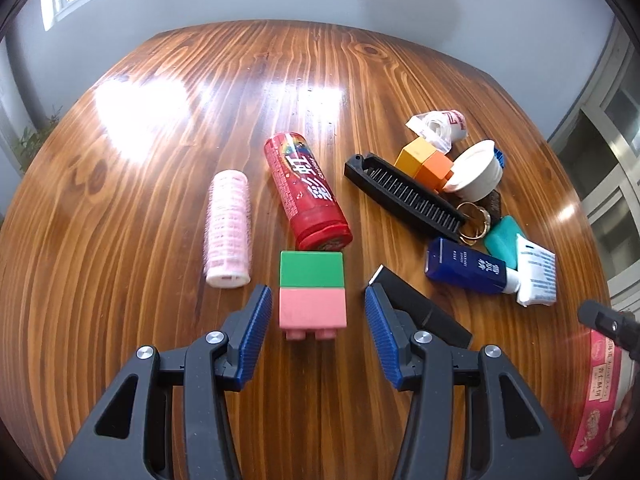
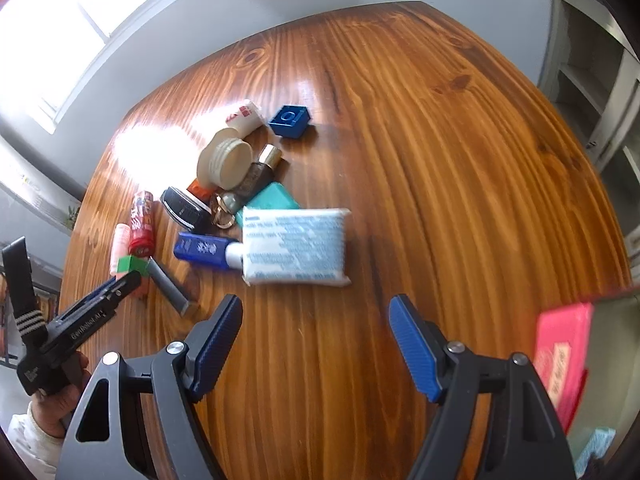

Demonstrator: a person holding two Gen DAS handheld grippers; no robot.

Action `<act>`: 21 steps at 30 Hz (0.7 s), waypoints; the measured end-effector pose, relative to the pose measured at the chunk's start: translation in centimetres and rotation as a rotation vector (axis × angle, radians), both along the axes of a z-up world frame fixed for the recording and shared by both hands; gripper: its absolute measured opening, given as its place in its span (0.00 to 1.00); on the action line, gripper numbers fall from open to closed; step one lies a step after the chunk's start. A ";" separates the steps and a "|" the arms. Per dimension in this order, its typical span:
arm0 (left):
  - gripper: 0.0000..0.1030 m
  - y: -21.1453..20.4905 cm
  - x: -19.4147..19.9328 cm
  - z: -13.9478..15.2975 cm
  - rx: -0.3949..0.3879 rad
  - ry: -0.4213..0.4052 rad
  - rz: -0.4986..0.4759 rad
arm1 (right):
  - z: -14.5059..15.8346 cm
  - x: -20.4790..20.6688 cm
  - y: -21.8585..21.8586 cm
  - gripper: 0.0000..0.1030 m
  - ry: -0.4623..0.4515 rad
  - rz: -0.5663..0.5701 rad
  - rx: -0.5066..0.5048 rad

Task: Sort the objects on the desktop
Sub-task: 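Grasp the green-pink brick with the left gripper while the right grasps the white packet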

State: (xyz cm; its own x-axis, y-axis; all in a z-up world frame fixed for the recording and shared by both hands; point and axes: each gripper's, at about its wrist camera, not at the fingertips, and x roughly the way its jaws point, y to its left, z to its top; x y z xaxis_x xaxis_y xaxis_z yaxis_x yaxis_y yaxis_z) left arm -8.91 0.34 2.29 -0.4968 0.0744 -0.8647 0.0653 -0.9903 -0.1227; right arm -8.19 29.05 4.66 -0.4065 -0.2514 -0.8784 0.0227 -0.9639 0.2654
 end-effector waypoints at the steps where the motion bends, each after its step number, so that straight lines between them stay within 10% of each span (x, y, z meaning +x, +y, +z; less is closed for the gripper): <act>1: 0.47 0.0 -0.2 -0.1 0.002 0.000 -0.003 | -0.2 -0.5 -0.3 0.78 0.001 0.007 0.007; 2: 0.36 0.1 -0.3 -0.2 0.000 -0.002 -0.006 | -0.5 -1.1 -0.7 0.78 0.000 0.018 0.016; 21: 0.35 0.1 3.9 1.7 0.001 0.025 0.041 | -3.4 -5.1 -3.9 0.81 -0.027 0.124 0.088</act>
State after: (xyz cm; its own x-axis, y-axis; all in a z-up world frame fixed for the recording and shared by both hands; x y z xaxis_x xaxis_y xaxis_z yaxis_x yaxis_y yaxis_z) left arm -4.99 0.48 3.98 -0.5211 0.0547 -0.8517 0.1023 -0.9867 -0.1259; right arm -13.25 25.12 1.27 -0.3530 -0.2198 -0.9094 0.1371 -0.9737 0.1821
